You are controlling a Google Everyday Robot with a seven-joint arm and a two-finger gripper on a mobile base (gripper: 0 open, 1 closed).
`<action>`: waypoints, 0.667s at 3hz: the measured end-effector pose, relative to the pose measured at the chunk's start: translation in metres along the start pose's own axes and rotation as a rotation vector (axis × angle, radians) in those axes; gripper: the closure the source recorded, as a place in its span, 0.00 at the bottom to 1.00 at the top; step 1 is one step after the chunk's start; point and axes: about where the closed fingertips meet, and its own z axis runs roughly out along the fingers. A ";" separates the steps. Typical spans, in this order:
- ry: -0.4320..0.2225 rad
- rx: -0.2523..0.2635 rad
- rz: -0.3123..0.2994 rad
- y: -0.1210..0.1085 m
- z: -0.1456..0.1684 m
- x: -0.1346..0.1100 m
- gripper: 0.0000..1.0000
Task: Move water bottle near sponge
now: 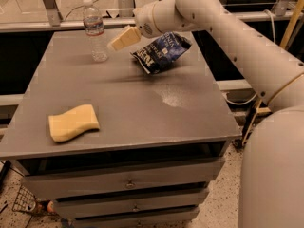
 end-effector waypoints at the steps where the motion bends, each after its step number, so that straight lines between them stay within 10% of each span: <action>1: -0.016 0.010 0.044 0.001 0.019 -0.006 0.00; 2: -0.015 0.018 0.064 -0.005 0.038 -0.013 0.00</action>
Offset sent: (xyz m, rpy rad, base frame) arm 0.0423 0.0488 0.0053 0.0522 0.0392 -0.0669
